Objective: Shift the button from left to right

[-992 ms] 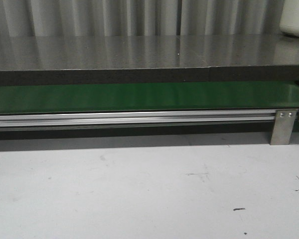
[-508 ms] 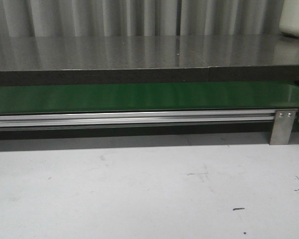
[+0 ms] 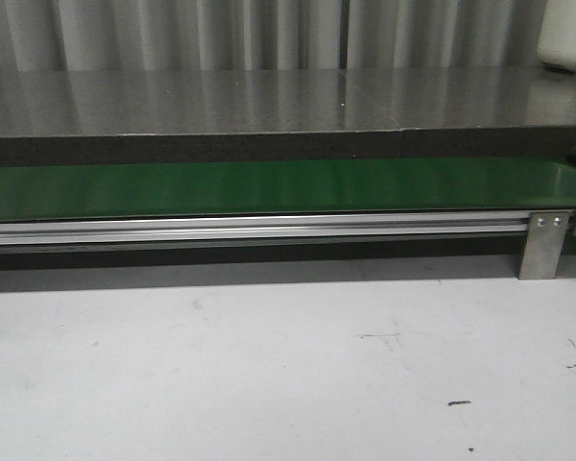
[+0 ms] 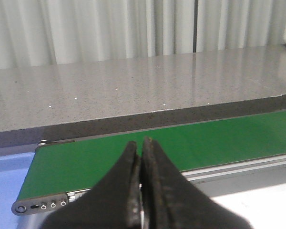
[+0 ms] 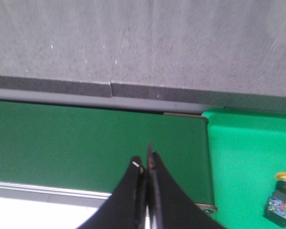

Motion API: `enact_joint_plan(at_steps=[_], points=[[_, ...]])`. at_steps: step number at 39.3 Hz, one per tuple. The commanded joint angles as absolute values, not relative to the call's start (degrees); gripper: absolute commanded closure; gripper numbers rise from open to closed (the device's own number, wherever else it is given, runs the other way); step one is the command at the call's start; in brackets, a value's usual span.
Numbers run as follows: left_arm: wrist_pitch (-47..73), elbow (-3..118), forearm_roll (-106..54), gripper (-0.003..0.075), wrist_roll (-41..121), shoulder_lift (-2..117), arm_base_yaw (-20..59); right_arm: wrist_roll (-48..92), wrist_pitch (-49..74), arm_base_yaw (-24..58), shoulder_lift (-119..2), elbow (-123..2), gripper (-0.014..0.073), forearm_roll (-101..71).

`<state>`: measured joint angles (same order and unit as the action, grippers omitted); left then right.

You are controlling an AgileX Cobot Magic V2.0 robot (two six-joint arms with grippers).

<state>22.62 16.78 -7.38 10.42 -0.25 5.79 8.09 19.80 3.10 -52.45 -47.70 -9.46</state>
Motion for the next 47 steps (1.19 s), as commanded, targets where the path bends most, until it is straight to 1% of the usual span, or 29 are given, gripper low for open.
enact_joint_plan(at_steps=[1,6,12,19,47], points=[[17.70,18.27,-8.11,0.0741,10.25,-0.06,6.27,8.81,9.98,3.12,-42.41,-41.35,0.0661,-9.73],[17.70,18.27,-8.11,0.0741,10.25,-0.06,6.27,8.81,7.18,3.12,-29.91,-31.44,0.0661,-9.73],[17.70,18.27,-8.11,0.0741,10.25,-0.06,6.27,8.81,7.06,3.12,-17.54,-23.77,0.0661,-9.73],[17.70,18.27,-8.11,0.0741,10.25,-0.06,6.27,8.81,7.18,3.12,-9.52,-19.67,0.0661,-9.73],[17.70,18.27,-8.11,0.0741,10.25,-0.06,6.27,8.81,7.17,3.12,-8.48,-18.89,0.0661,-9.73]])
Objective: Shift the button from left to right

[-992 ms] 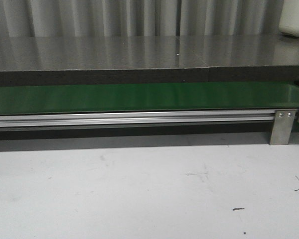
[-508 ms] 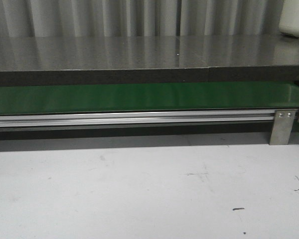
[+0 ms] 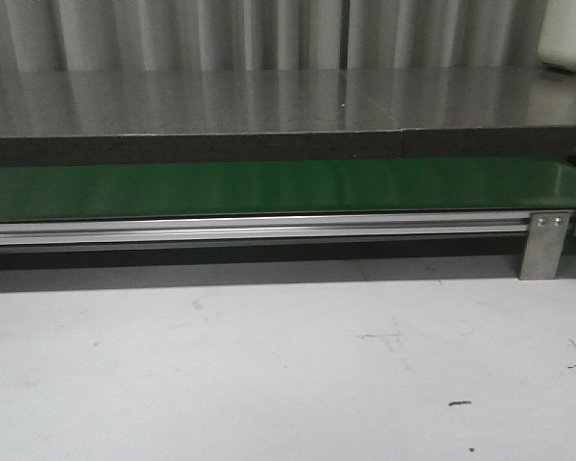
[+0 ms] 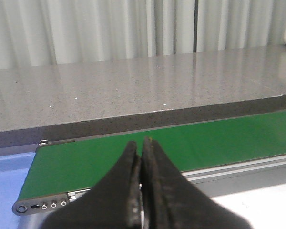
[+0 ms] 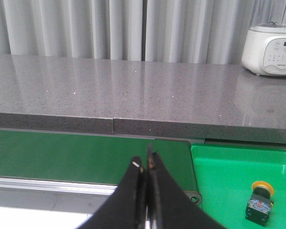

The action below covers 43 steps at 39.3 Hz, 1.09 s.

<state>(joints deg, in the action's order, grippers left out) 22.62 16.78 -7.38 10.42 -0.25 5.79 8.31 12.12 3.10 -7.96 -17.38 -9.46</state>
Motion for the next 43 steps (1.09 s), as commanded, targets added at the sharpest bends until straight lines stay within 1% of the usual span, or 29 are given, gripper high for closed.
enact_joint_plan(at_steps=[1,12,18,21,28,34,43], points=[[17.70,18.27,-8.11,0.0741,10.25,-0.06,6.27,8.81,7.17,3.12,-8.48,-18.89,0.0661,-9.73],[17.58,17.63,-7.25,0.0741,9.54,-0.51,6.27,8.81,7.17,3.12,-8.48,-18.89,0.0661,-9.73],[17.21,14.48,0.00,0.0741,0.00,-1.42,6.27,8.81,7.17,3.12,-8.48,-18.89,0.0661,-9.73],[15.14,11.59,0.36,0.0741,-0.62,-1.42,6.15,8.81,7.17,3.12,-8.48,-18.89,0.0661,-9.73],[5.05,2.90,0.36,0.0741,-0.62,-1.42,6.15,8.81,7.17,3.12,-8.48,-18.89,0.0661,-9.73],[0.71,-2.29,0.36,0.0741,-0.62,-1.42,6.15,8.81,7.17,3.12,-8.48,-18.89,0.0661,-9.73],[2.39,-2.04,0.36,0.0741,-0.62,-1.32,6.15,8.81,7.17,3.12,-8.48,-18.89,0.0661,-9.73]])
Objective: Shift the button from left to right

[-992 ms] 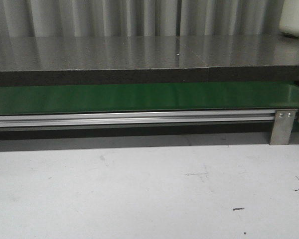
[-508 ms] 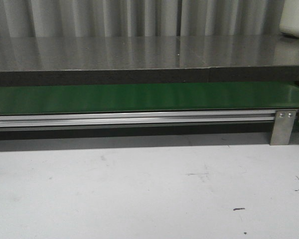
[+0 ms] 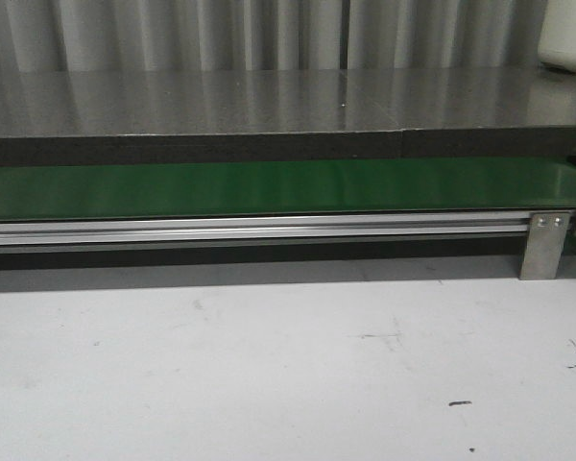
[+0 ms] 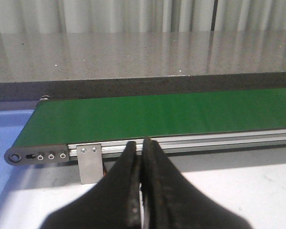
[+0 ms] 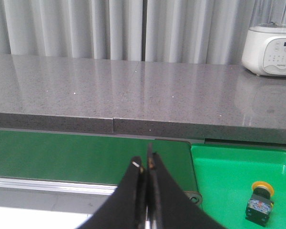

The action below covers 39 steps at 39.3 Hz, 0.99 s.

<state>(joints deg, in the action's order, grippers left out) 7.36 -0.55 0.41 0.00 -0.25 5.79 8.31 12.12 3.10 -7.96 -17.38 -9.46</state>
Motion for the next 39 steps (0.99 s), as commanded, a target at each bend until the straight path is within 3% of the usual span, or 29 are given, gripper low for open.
enact_joint_plan(at_steps=[1,29,39], points=[[2.39,-2.04,0.36,0.0741,-0.62,-1.32,6.15,8.81,7.17,3.12,-8.48,-18.89,0.0661,-9.73],[2.39,-2.04,0.36,0.0741,-0.62,-1.32,6.15,8.81,7.17,3.12,-8.48,-18.77,0.0661,-9.73],[2.39,-2.04,0.36,0.0741,-0.62,-1.32,6.15,1.66,5.03,3.71,-8.43,-10.06,0.0661,-9.73]])
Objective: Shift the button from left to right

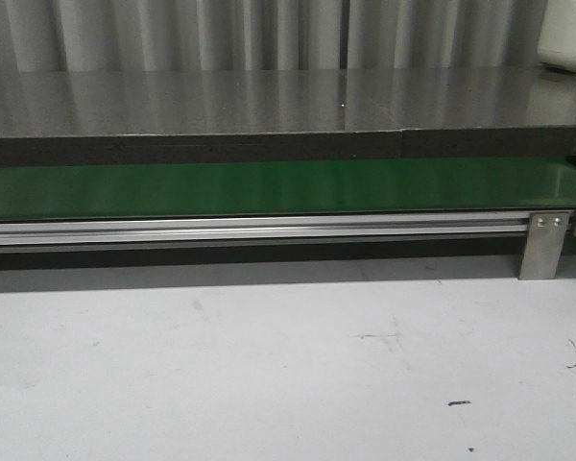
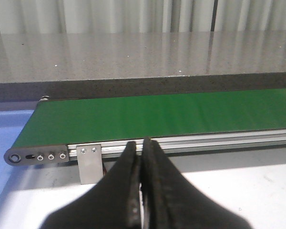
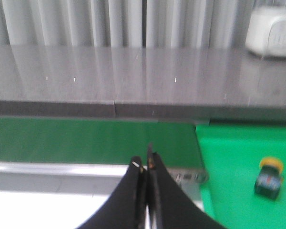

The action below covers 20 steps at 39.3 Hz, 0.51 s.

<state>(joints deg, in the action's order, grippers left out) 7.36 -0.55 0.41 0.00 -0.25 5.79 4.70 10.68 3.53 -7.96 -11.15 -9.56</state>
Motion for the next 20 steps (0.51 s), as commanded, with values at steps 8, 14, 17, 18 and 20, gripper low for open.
enact_joint_plan(at_steps=[8,14,17,18,20], points=[[2.39,-2.04,0.36,0.0741,-0.62,-1.32,6.15,2.09,1.71,3.65,-6.24,0.60,0.0661,-7.12],[2.49,-2.04,0.36,0.0741,-0.62,-1.32,6.15,2.10,7.81,3.65,-2.42,1.05,0.0661,-5.08],[2.49,-2.04,0.36,0.0741,-0.62,-1.32,6.15,2.10,9.22,3.65,0.51,1.05,0.0661,-5.08],[2.49,-2.04,0.36,0.0741,-0.62,-1.32,6.15,2.10,9.58,3.65,1.42,1.05,0.0661,-5.08],[2.49,-2.04,0.36,0.0741,-0.62,-1.32,6.15,2.10,9.32,3.65,1.62,1.05,0.0661,-5.08]])
